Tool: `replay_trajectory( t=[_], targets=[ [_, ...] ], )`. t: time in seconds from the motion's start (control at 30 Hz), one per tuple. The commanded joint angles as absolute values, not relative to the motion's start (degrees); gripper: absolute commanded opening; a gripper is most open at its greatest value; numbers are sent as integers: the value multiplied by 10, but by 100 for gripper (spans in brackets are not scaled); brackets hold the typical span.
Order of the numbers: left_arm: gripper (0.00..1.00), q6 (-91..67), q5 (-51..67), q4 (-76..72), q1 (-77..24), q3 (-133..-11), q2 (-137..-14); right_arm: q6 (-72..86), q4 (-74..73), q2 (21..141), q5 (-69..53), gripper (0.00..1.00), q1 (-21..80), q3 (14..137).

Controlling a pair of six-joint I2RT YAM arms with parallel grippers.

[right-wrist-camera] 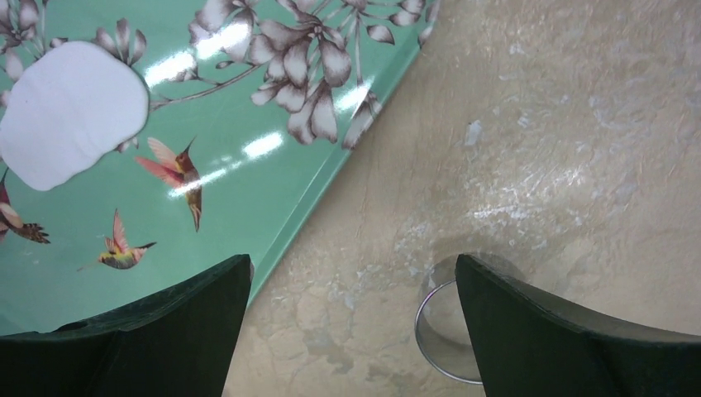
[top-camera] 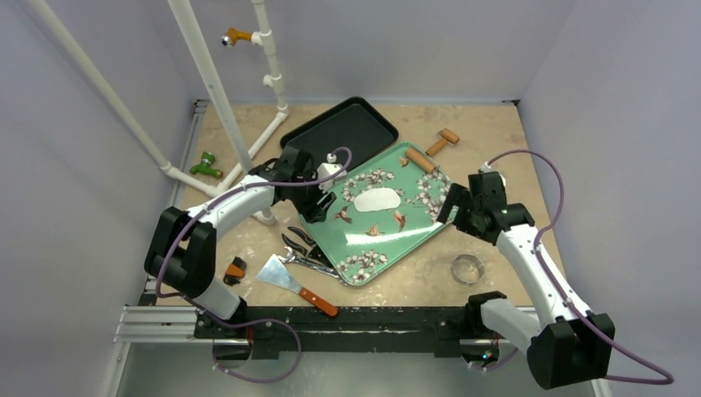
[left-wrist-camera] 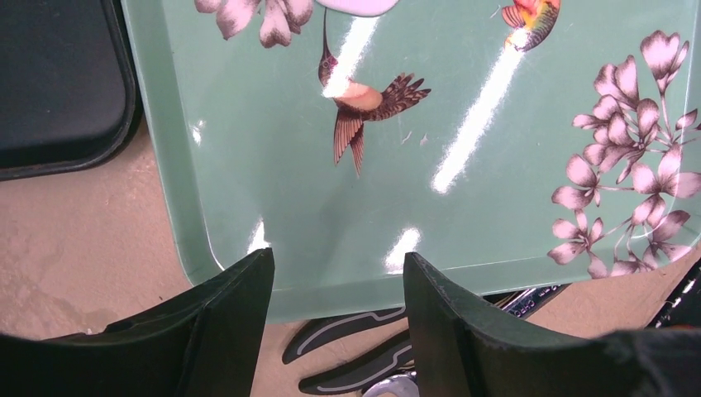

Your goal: Roll out the dumpling wrappers from the dough

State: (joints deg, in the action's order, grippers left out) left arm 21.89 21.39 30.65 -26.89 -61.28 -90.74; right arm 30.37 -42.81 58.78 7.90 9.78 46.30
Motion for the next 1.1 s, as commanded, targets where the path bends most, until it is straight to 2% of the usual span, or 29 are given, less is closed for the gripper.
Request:
replay_trajectory(
  t=[0.0, 0.17, 0.37, 0.63, 0.93, 0.97, 1.07],
  targets=[
    [58, 203, 210, 267, -269, -602, -879, 372, -452, 571, 59, 93, 99, 440],
    [58, 194, 207, 240, -269, -585, -860, 402, -476, 578, 61, 91, 99, 418],
    [58, 194, 211, 226, -269, -573, -846, 438, -467, 592, 54, 77, 99, 377],
    [57, 190, 200, 255, -257, -598, -875, 470, -418, 589, 58, 71, 102, 328],
    [57, 189, 204, 256, -251, -598, -874, 472, -344, 636, 68, 48, 105, 303],
    [57, 189, 204, 256, -250, -598, -875, 471, -340, 641, 71, 44, 105, 303],
    [57, 189, 205, 257, -250, -599, -876, 464, -332, 649, 75, 22, 107, 307]
  ],
)
